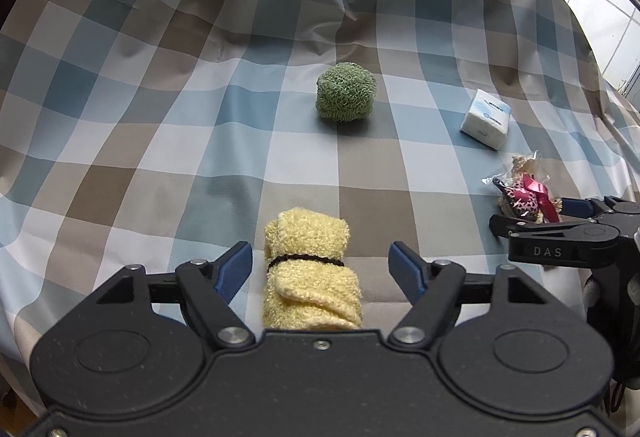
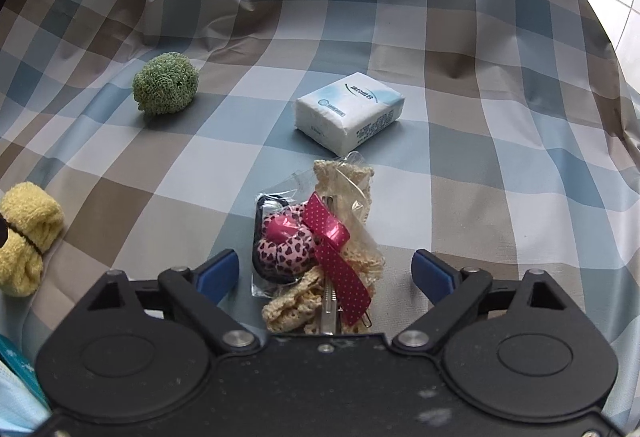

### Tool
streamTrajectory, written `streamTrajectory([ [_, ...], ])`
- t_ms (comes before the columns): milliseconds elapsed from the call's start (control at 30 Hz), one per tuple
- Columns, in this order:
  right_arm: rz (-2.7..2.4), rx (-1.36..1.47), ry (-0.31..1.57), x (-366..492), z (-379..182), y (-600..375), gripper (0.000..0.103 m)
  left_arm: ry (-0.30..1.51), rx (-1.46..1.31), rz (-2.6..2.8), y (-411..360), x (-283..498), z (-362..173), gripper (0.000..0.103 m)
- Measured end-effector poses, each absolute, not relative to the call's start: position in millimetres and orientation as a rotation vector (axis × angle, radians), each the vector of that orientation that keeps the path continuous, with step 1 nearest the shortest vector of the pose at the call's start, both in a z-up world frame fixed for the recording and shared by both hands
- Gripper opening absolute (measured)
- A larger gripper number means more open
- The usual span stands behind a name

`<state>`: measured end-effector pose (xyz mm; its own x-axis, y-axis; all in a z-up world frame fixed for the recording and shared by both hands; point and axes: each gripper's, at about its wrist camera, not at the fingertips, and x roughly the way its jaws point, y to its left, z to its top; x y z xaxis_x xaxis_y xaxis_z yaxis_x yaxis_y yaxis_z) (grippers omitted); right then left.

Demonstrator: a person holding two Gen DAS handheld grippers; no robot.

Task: Organize soft objects
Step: 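Carry the yellow towel and pink-ribbon bag toward the tin with both tools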

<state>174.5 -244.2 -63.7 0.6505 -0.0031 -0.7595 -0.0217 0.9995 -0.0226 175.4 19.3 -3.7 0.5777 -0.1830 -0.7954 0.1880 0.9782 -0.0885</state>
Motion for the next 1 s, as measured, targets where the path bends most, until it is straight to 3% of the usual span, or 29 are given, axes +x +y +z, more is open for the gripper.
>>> streamTrajectory([
  [67,-0.006,-0.013,0.851,176.8,-66.5,-246.2,0.102,0.94,0.007,-0.215,18.2,179.6,-7.4,0.071],
  [400,0.034,0.007,0.881,189.9,-66.1,-253.3,0.1,1.007,-0.027,-0.211,21.6,197.9,-30.7,0.071],
  [533,0.037,0.025,0.878,191.2,-61.1,-255.9,0.079,1.018,-0.076,-0.203,25.7,200.9,-33.4,0.068],
  [600,0.047,0.037,0.875,189.6,-57.2,-257.3,0.064,1.021,-0.105,-0.201,27.8,201.5,-33.0,0.06],
  [633,0.051,0.045,0.876,189.2,-55.8,-258.0,0.055,1.026,-0.115,-0.206,28.3,202.3,-33.0,0.051],
  [733,0.069,0.114,0.882,187.9,-51.5,-264.1,0.052,1.024,-0.135,-0.214,28.3,203.5,-31.2,0.044],
  [1000,0.052,0.253,0.822,168.3,-31.5,-276.5,0.052,0.965,-0.159,-0.249,25.1,189.4,-1.2,0.044],
])
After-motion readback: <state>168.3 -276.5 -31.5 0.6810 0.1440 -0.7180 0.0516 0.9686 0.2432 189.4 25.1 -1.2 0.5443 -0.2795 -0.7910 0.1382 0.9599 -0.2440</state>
